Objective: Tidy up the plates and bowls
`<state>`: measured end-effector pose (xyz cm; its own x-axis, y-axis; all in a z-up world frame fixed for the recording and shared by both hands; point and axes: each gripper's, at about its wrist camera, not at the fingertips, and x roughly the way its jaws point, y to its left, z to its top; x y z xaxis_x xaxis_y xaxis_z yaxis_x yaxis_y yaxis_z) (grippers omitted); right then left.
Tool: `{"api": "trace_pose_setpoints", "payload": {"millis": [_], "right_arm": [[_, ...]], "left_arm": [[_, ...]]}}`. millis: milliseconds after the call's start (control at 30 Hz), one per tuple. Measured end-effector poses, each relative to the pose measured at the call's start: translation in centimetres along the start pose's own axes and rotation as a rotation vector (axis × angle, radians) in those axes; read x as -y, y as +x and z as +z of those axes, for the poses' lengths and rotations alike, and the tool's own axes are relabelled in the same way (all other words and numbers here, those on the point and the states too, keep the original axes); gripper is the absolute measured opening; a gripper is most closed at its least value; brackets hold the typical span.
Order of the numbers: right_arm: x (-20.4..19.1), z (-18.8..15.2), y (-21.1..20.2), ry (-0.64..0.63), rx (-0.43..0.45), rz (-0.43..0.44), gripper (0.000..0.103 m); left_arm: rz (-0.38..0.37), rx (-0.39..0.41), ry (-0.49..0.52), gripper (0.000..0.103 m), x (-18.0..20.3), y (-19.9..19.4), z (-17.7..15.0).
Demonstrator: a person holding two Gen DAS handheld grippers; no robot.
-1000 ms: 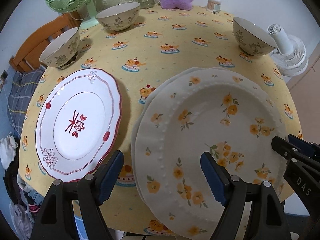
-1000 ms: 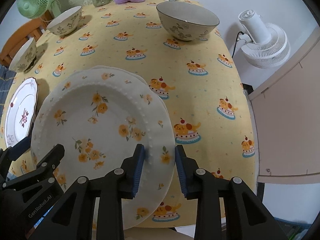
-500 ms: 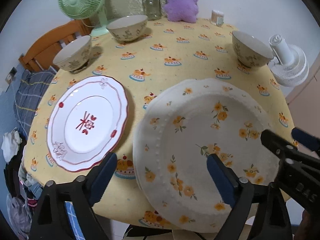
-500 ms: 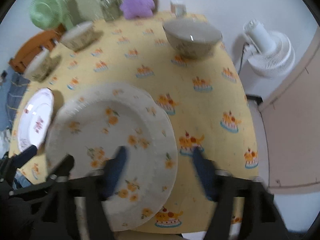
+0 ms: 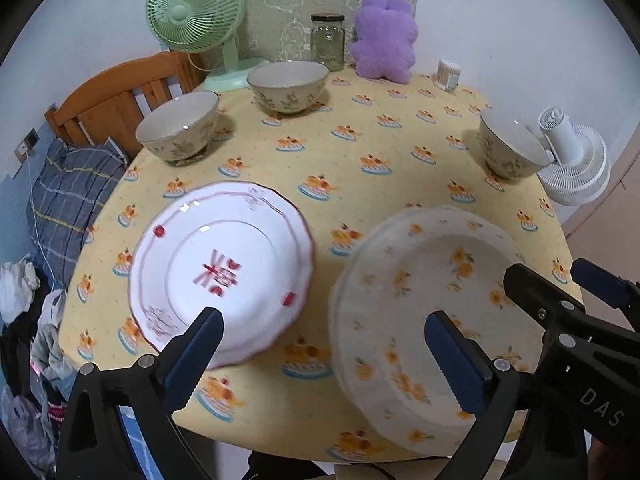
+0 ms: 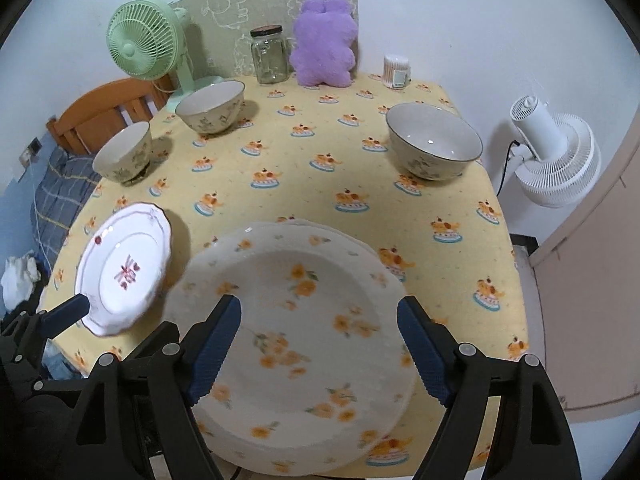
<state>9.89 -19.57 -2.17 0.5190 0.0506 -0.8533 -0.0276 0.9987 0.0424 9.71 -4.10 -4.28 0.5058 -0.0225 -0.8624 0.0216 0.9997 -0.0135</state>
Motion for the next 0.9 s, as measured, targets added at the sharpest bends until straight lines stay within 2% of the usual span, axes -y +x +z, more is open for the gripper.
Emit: {"api": "trace_pose_setpoints", "payload": {"millis": [367, 500, 600, 733, 900], "right_arm": [[-6.6, 1.2, -0.1, 0.087, 0.034, -0.082, 0.083], [-8.8, 1.3, 0.6, 0.137, 0.045, -0.066, 0.083], [-10.9, 1.7, 1.5, 0.146, 0.033, -0.079, 0.093], [-13.6, 1.8, 2.6, 0.165, 0.051, -0.075, 0.094], [-16.3, 2.0, 4.2, 0.19, 0.049, -0.099, 0.094]], "left_arm": [[-0.033, 0.034, 0.085, 0.099, -6.3, 0.3, 2.3], [-0.033, 0.044, 0.11, 0.099, -9.0, 1.0, 3.1], [-0.037, 0.053, 0.133, 0.099, -10.9, 1.5, 3.4], [-0.04, 0.072, 0.16, 0.098, -13.2, 2.5, 3.9], [-0.077, 0.043, 0.168, 0.097, -15.3, 4.2, 4.2]]}}
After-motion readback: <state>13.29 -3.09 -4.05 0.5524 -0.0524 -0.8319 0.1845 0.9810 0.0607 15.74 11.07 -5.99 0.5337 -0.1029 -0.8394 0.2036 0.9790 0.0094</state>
